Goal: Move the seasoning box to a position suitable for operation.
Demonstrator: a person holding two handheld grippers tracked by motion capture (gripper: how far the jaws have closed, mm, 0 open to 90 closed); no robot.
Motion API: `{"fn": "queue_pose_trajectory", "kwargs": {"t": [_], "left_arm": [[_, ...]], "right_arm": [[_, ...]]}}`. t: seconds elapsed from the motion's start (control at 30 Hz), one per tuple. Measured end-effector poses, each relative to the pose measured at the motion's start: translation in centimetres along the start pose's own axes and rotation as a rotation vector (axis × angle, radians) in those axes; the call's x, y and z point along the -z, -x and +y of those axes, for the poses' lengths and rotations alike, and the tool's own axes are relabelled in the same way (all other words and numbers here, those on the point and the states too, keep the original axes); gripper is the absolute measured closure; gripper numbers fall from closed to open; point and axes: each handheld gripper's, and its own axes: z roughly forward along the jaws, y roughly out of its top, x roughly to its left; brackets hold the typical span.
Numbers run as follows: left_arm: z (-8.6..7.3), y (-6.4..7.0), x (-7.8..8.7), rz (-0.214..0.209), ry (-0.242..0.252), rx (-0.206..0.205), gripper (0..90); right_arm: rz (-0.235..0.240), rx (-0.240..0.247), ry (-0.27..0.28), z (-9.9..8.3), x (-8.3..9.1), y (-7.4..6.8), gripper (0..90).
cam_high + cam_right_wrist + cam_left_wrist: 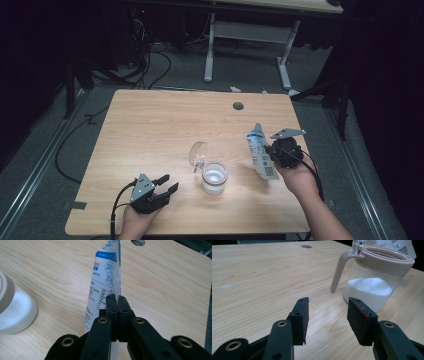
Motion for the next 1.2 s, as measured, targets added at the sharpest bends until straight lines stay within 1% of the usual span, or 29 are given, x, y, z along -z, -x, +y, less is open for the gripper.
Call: {"fn": "queue_pose_trajectory", "kwargs": {"t": [0.13, 0.27, 0.4, 0.47, 0.53, 0.6, 0.63, 0.7, 0.77, 0.87, 0.93, 0.97, 1.03, 1.1, 1.2], "left_arm": [[0.0, -0.2, 0.1, 0.004, 0.001, 0.005, 52.2], [0.0, -0.4, 0.2, 0.008, 0.004, 0.006, 52.2], [0.0, -0.7, 0.3, 0.020, -0.003, 0.006, 52.2], [0.0, -0.8, 0.4, 0.029, -0.005, 0.004, 52.2], [0.1, -0.9, 0.4, 0.036, -0.005, 0.002, 52.2], [0.1, -1.0, 0.5, 0.040, -0.002, 0.007, 52.2], [0.1, -1.1, 0.6, 0.043, -0.002, 0.007, 52.2], [0.1, -1.2, 0.7, 0.047, 0.002, 0.012, 52.2], [0.1, -1.4, 0.9, 0.064, 0.000, 0.003, 52.6], [0.1, -1.7, 1.1, 0.079, 0.004, 0.008, 52.7], [0.1, -1.8, 1.2, 0.083, 0.001, 0.005, 52.7], [0.0, -1.9, 1.3, 0.090, 0.002, 0.007, 52.8], [0.0, -1.9, 1.3, 0.090, -0.003, 0.012, 52.7], [-0.1, -1.8, 1.4, 0.091, -0.011, 0.006, 52.4], [-0.1, -1.8, 1.4, 0.094, -0.014, 0.008, 52.0]], "right_arm": [[0.001, -0.018, 0.037, -0.7, 0.2, 0.0, 90.0], [-0.004, -0.012, 0.076, -1.2, 0.5, -0.2, 90.0], [0.000, -0.028, 0.113, -1.7, 0.6, -0.3, 90.0], [-0.012, -0.031, 0.133, -2.0, 0.6, -0.4, 90.0], [-0.013, -0.049, 0.158, -2.4, 0.4, -0.5, 90.0], [-0.029, -0.054, 0.181, -2.7, 0.2, -0.7, 90.0], [-0.022, -0.067, 0.195, -2.9, 0.0, -0.7, 90.0], [-0.024, -0.075, 0.219, -3.2, 0.0, -0.7, 90.0], [-0.020, -0.083, 0.245, -3.5, 0.0, -0.8, 90.0], [-0.009, -0.110, 0.283, -4.1, 0.0, -0.8, 90.0], [-0.006, -0.116, 0.289, -4.3, -0.1, -0.8, 90.0], [0.000, -0.131, 0.312, -4.8, -0.2, -0.9, 90.0], [0.006, -0.139, 0.320, -5.2, -0.4, -0.9, 90.0], [0.006, -0.148, 0.341, -5.7, -0.5, -0.9, 90.0], [0.013, -0.165, 0.374, -6.3, -0.6, -1.0, 90.0]]}}
